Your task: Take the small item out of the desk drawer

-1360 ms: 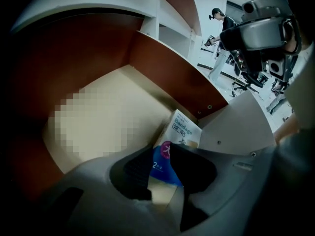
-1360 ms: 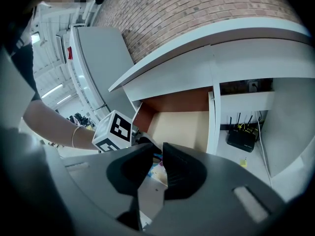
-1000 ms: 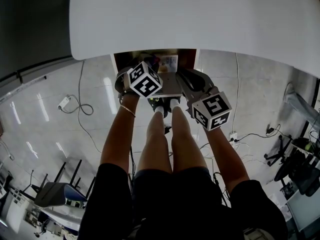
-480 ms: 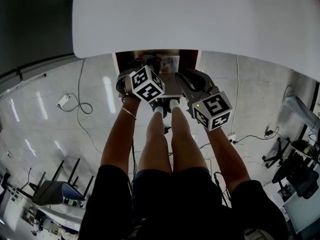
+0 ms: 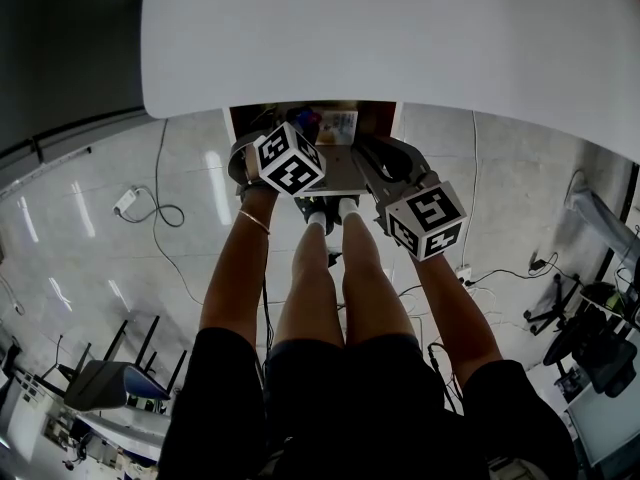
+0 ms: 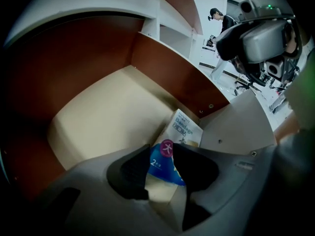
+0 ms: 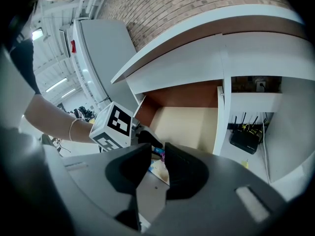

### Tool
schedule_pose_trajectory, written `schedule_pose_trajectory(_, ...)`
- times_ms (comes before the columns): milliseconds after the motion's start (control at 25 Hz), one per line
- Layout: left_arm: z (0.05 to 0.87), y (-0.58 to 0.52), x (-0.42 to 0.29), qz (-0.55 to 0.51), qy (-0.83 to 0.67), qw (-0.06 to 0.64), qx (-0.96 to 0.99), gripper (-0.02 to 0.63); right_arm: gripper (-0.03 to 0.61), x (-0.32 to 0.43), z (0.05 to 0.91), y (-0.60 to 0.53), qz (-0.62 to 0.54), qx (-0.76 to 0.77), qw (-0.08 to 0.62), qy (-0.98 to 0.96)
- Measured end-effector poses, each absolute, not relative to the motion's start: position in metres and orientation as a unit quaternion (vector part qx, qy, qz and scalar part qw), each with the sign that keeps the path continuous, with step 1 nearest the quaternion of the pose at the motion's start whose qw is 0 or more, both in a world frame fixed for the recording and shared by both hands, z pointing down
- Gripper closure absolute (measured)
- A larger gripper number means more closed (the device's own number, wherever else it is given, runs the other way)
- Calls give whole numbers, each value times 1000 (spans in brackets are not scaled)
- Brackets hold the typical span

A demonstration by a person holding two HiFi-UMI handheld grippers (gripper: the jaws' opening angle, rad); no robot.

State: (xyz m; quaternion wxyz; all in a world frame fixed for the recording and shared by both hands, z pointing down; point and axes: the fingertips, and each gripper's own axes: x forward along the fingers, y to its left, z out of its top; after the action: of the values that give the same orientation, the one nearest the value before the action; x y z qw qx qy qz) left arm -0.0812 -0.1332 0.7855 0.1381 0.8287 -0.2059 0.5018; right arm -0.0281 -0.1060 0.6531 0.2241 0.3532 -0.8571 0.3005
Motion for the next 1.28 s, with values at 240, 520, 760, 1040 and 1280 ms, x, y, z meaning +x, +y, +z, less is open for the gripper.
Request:
schedule_pose_trajectory(240, 788, -136, -83, 509, -194, 141, 827, 445, 502, -31, 650, -106, 299, 350, 228, -858)
schedule_pose_trajectory(520, 792, -129, -83, 522, -174, 142, 823, 436, 502, -31, 653, -111, 297, 349, 235, -857)
schedule_pose_trajectory(760, 786, -125, -84, 513, -174, 146, 828, 436, 491, -35, 659, -113, 286, 338, 259, -858)
schedule_pose_trajectory(1040, 778, -119, -83, 516, -161, 135, 831, 436, 480, -39, 672, -114, 231, 306, 332, -862)
schedule_pose_trajectory(1280, 768, -112, -82, 510, -158, 136, 835, 436, 457, -43, 691, -111, 149, 251, 426, -856)
